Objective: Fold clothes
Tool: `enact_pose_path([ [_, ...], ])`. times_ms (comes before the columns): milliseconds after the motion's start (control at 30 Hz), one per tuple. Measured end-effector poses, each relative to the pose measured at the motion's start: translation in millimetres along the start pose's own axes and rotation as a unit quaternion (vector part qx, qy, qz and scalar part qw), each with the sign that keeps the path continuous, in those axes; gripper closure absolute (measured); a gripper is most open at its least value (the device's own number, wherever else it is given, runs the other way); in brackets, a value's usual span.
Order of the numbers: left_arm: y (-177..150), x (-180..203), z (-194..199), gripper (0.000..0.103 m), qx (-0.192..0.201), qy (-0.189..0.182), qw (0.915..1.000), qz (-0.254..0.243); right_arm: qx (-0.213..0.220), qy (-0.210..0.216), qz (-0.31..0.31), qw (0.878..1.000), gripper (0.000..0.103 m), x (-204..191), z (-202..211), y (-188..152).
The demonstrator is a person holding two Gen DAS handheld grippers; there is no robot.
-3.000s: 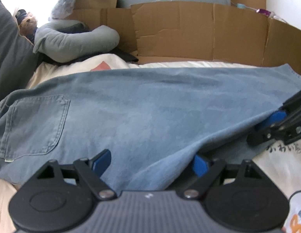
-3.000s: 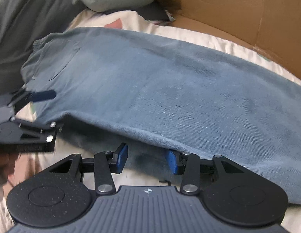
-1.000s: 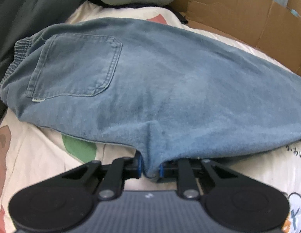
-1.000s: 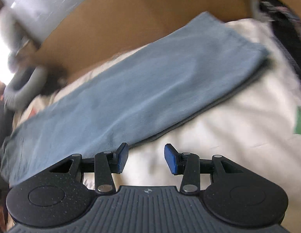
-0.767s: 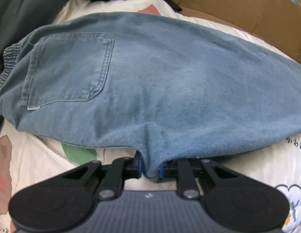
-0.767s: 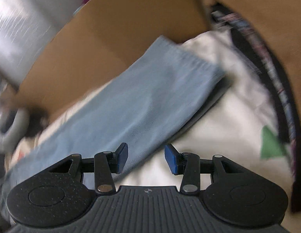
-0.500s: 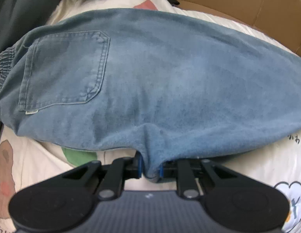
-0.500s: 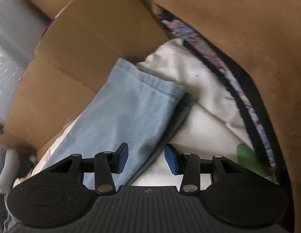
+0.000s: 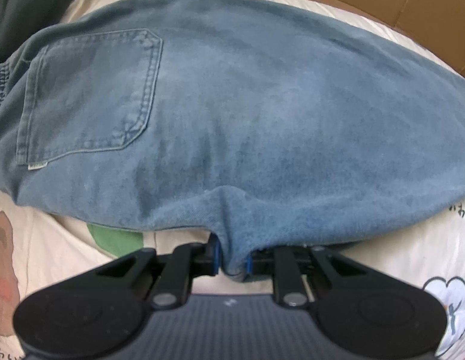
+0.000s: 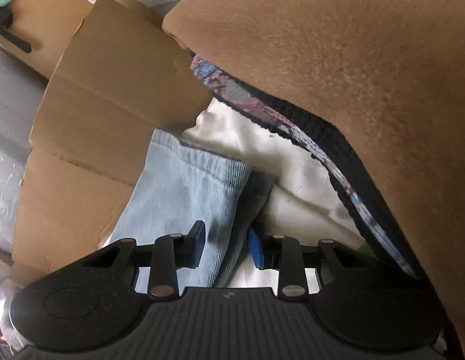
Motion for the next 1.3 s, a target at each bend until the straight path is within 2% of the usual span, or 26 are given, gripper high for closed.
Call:
enact_pose_path([
  [200,-3.0,1.2,-1.1,0.086,0.002,0.004,1.0,0.008,0.019,-0.009,-0.01,1.0,0.082,-0.3,-9.2,8.5],
  [533,-3.3,2.5,-0.5,0.086,-0.002,0.006,0.9999,0.015,0.022,0.008,-0.005,1.0,0.081,-1.2,-27.3,11.4],
  [600,-1.9,3.2,-0.3,0.086,-0.005,0.006,0.9998,0.017,0.018,0.001,-0.005,1.0,0.079,-2.5,-32.0,13.9],
  [700,0.4,5.8,-2.6,0.086,-0.006,0.006,0.9999,0.007,0.011,-0.009,-0.005,1.0,0.084,-4.3,-39.1,17.6],
  [733,2.3,5.8,-6.3,0.086,-0.006,0.006,1.0,0.003,0.009,-0.013,-0.005,1.0,0.093,-5.0,-41.4,18.8],
  [767,2.9,5.8,-6.2,0.086,-0.007,0.005,1.0,0.003,0.007,-0.016,-0.006,1.0,0.094,-5.6,-43.7,20.1],
  [1100,9.4,8.3,-10.2,0.086,-0.032,0.005,0.9995,0.0,-0.018,-0.041,0.002,0.999,0.096,-7.7,-61.4,28.9],
  [1300,15.3,6.5,-4.7,0.087,-0.035,-0.008,0.9994,0.004,-0.027,-0.076,0.026,0.996,0.097,-17.4,-66.0,31.4],
])
Point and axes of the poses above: each gripper's, at about its wrist camera, not at the fingertips, and z roughly against the way its jaws point, x to its right, y to its top, the point moved 10 cm from there along -z, roughly the way its jaws point, and after that the axes turned 2 degrees about x, right-handed, at the moved point
